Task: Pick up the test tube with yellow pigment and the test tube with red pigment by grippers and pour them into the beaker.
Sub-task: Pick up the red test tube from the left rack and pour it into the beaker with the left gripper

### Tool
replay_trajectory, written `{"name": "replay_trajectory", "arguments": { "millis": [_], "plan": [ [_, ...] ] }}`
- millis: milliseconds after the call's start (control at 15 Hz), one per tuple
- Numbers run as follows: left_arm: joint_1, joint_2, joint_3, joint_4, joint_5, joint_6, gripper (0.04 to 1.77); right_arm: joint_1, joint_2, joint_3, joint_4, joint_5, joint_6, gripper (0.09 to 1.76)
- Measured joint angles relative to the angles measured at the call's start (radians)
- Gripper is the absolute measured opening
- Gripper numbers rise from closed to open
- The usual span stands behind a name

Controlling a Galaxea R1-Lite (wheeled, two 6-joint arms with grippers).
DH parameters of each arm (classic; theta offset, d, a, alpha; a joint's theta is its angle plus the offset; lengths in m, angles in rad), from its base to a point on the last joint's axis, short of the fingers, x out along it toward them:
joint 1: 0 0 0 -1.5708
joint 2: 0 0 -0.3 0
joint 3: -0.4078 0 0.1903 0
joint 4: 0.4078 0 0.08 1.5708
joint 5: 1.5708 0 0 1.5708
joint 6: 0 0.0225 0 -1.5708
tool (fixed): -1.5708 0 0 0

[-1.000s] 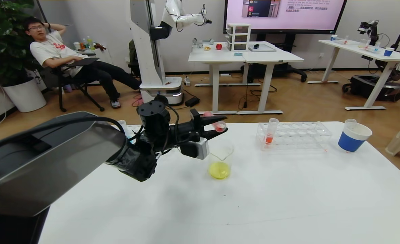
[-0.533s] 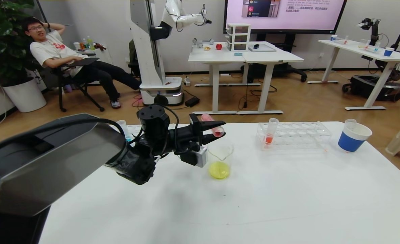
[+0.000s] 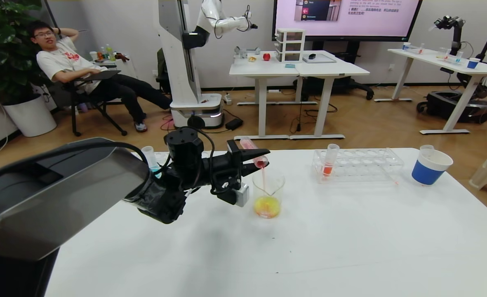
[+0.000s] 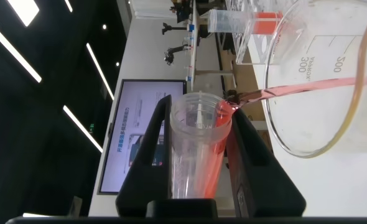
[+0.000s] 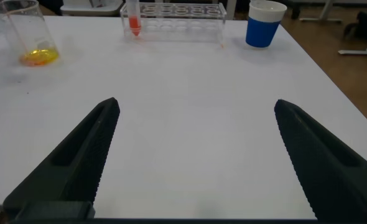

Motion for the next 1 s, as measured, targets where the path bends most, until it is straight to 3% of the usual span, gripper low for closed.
{"name": "replay_trajectory", "arguments": {
  "millis": [333, 733, 1000],
  "plan": [
    [0.003, -0.004, -0.007, 0.013, 0.0, 0.067, 0.53, 0.0, 0.0, 0.0, 0.0, 0.0, 0.0, 1.74],
    [-0.002, -0.024, -0.073, 0.17, -0.003, 0.208, 0.53, 0.0, 0.0, 0.0, 0.0, 0.0, 0.0, 1.74],
    [-0.01, -0.033, -0.08, 0.187, -0.003, 0.222, 0.53, 0.0, 0.0, 0.0, 0.0, 0.0, 0.0, 1.74]
  ]
}}
